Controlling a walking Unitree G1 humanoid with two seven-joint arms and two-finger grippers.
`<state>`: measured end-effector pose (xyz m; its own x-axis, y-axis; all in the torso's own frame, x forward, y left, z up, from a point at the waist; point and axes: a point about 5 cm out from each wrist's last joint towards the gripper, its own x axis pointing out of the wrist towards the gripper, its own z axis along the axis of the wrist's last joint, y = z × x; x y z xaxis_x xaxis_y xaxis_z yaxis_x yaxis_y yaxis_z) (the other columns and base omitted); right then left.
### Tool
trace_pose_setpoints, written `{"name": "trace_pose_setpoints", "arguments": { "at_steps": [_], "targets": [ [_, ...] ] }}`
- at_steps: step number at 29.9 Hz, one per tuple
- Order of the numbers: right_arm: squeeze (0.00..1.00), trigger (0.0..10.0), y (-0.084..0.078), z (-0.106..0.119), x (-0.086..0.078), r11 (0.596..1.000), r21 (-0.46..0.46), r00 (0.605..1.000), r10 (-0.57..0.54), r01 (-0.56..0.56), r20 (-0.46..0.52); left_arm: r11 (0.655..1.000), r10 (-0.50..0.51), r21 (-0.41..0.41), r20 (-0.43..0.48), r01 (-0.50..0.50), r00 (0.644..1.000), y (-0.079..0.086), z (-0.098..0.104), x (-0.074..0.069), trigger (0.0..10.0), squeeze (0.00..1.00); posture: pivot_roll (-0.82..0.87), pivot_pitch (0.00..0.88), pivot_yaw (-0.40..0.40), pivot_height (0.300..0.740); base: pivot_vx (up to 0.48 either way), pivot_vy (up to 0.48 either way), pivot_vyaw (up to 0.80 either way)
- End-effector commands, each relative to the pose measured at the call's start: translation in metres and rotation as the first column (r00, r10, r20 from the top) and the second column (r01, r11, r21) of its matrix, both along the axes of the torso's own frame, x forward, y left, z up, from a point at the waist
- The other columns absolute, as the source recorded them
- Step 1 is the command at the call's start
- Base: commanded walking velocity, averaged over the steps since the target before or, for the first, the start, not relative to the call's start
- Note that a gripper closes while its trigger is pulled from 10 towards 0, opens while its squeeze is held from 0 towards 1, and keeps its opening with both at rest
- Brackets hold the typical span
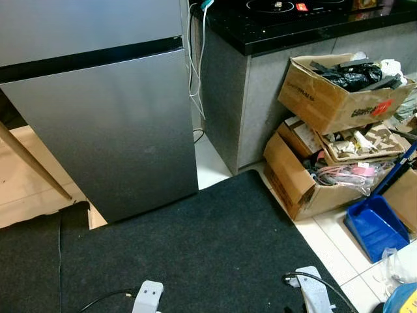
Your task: Restocking fridge
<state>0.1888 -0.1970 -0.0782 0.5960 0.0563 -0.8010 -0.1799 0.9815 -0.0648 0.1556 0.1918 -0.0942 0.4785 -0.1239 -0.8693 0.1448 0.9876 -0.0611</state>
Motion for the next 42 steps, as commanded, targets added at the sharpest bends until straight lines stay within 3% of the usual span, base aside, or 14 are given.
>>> {"name": "trace_pose_setpoints", "arguments": {
  "at_steps": [1, 11, 15, 19, 24, 25, 36, 42],
  "targets": [
    [0.0, 10.0, 0.0, -0.002, -0.004, 1.0, 0.006, 1.0, -0.015, 0.015, -0.012, 1.0, 0.018, -0.01, -0.018, -0.018, 1.0, -0.001, -0.002, -0.005, 10.0, 0.0, -0.11, 0.114, -0.019, 0.74, 0.0, 0.0, 0.0],
    [0.0, 10.0, 0.002, -0.002, -0.002, 1.0, 0.011, 1.0, -0.02, 0.021, -0.01, 1.0, 0.017, -0.007, -0.009, -0.017, 1.0, 0.001, -0.001, -0.002, 10.0, 0.0, -0.09, 0.11, -0.021, 0.74, 0.0, 0.0, 0.0],
    [0.0, 10.0, 0.012, 0.001, 0.007, 0.999, 0.038, 0.999, -0.032, 0.032, 0.009, 0.999, 0.038, 0.027, 0.019, -0.038, 0.999, 0.018, 0.005, 0.007, 10.0, 0.0, -0.06, 0.102, -0.038, 0.74, 0.0, 0.0, 0.0],
    [0.0, 10.0, 0.018, 0.002, 0.008, 0.999, 0.037, 1.0, 0.019, -0.019, 0.011, 0.994, 0.099, 0.041, 0.021, -0.1, 0.995, 0.032, 0.007, 0.003, 10.0, 0.0, -0.07, 0.107, -0.036, 0.74, 0.0, 0.0, 0.0],
    [0.0, 10.0, 0.008, 0.0, 0.003, 1.0, 0.021, 1.0, 0.0, 0.0, -0.003, 0.994, 0.106, 0.024, 0.003, -0.106, 0.994, 0.026, 0.003, -0.004, 10.0, 0.0, -0.08, 0.1, -0.032, 0.74, 0.0, 0.0, 0.0],
    [0.0, 10.0, 0.003, -0.003, -0.004, 1.0, 0.011, 1.0, -0.011, 0.012, -0.021, 0.995, 0.1, 0.009, -0.003, -0.1, 0.995, 0.018, 0.001, -0.005, 10.0, 0.0, -0.09, 0.107, -0.035, 0.74, 0.0, 0.0, 0.0],
    [0.0, 10.0, 0.005, -0.008, -0.015, 1.0, 0.014, 0.999, -0.021, 0.021, -0.048, 1.0, 0.016, -0.016, -0.011, -0.016, 1.0, 0.0, -0.001, -0.002, 10.0, 0.0, -0.09, 0.11, -0.018, 0.74, 0.0, 0.0, 0.0],
    [0.0, 10.0, 0.008, -0.011, -0.02, 1.0, 0.017, 0.998, -0.014, 0.015, -0.065, 1.0, -0.013, -0.01, -0.01, 0.013, 1.0, 0.0, 0.0, -0.001, 10.0, 0.0, -0.08, 0.113, -0.016, 0.74, 0.0, 0.0, 0.0]
  ]
}}
